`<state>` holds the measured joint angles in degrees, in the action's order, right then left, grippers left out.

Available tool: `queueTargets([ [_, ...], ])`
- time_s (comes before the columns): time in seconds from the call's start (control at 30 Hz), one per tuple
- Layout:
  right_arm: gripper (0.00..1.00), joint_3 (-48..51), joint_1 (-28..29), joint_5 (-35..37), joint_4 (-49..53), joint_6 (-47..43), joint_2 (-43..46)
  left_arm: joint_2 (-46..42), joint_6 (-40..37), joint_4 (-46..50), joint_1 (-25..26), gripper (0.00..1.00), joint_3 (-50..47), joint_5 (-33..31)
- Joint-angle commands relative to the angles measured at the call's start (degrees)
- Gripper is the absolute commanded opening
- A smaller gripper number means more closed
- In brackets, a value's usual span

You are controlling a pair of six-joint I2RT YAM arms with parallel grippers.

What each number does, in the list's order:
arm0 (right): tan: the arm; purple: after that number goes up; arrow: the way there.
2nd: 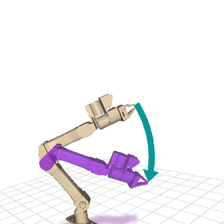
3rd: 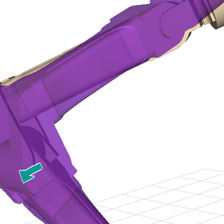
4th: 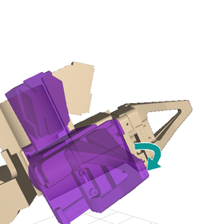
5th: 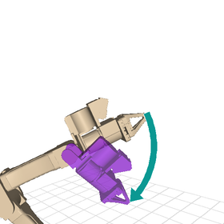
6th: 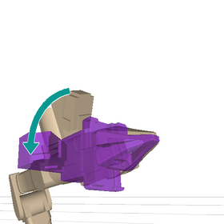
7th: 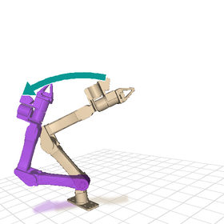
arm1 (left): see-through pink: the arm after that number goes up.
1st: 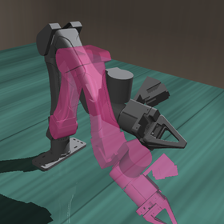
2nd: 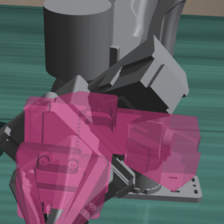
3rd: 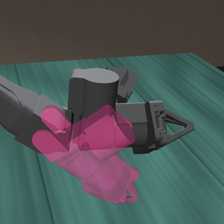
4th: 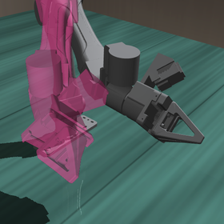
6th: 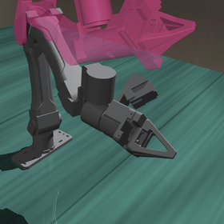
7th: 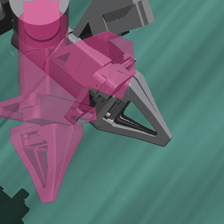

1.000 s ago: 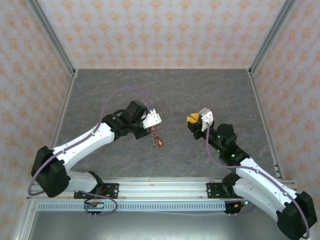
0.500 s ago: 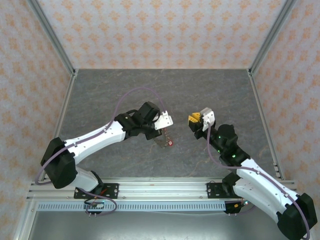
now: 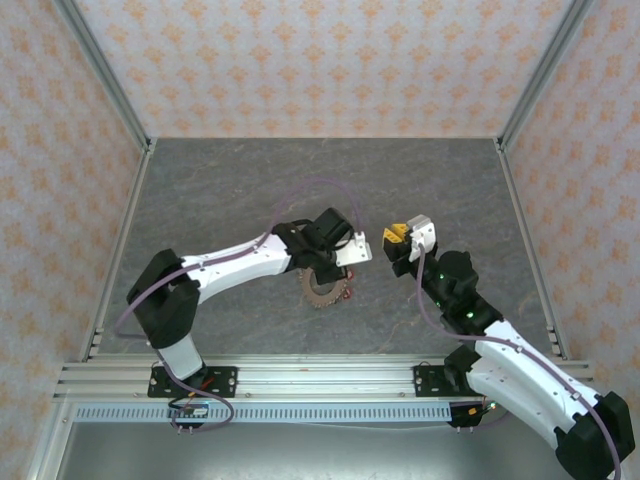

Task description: Put the keys on the keyring

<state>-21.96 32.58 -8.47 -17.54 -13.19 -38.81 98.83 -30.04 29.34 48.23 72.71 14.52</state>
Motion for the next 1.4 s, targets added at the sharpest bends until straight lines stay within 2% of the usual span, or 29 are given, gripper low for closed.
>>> queueTargets([
  [0.0, 0.22, 0.77, -0.05, 5.09, 0.85, 1.94, 1.61, 1.25, 1.04, 0.27, 1.24, 0.0, 2.71, 3.0],
  [0.23, 0.22, 1.59, -0.14, 12.18, 1.98, 3.37, 2.86, 0.86, 3.46, -3.25, 1.62, 0.03, -0.58, 4.81],
  [0.5, 0.22, 2.7, -0.3, 13.35, 2.12, 5.62, 2.51, -2.49, 8.51, -10.21, 1.78, 0.07, -6.36, 8.41],
  [0.57, 0.22, 2.41, -0.63, 13.28, 3.65, 8.41, 1.93, -3.45, 9.54, -11.99, 1.78, 0.11, -7.52, 8.81],
  [0.77, 0.29, -1.27, -2.24, 3.9, 13.34, 18.43, -6.17, -7.32, 11.09, -16.23, 1.57, 0.2, -10.87, 8.34],
  [0.87, 0.3, -1.86, -2.2, -5.99, 12.89, 22.24, -11.42, -10.46, 12.59, -18.91, 1.09, 0.2, -13.29, 7.48],
  [0.97, 0.28, -2.04, -2.17, -14.25, 12.12, 26.04, -15.35, -16.49, 16.49, -26.66, -0.88, 0.2, -19.32, 5.4],
  [1.03, 0.26, -1.34, -1.76, -16.14, 11.55, 29.32, -17.4, -21.36, 20.03, -32.42, -2.99, 0.19, -24.28, 3.22],
  [1.13, 0.26, -0.72, -0.67, -19.22, 12.67, 29.66, -18.97, -28.23, 24.38, -37.58, -6.18, 0.18, -30.0, -1.07],
  [1.37, 0.26, -2.2, 2.78, -22.5, 15.94, 28.55, -23.43, -39.03, 27.59, -39.57, -8.0, 0.17, -37.09, -14.5],
])
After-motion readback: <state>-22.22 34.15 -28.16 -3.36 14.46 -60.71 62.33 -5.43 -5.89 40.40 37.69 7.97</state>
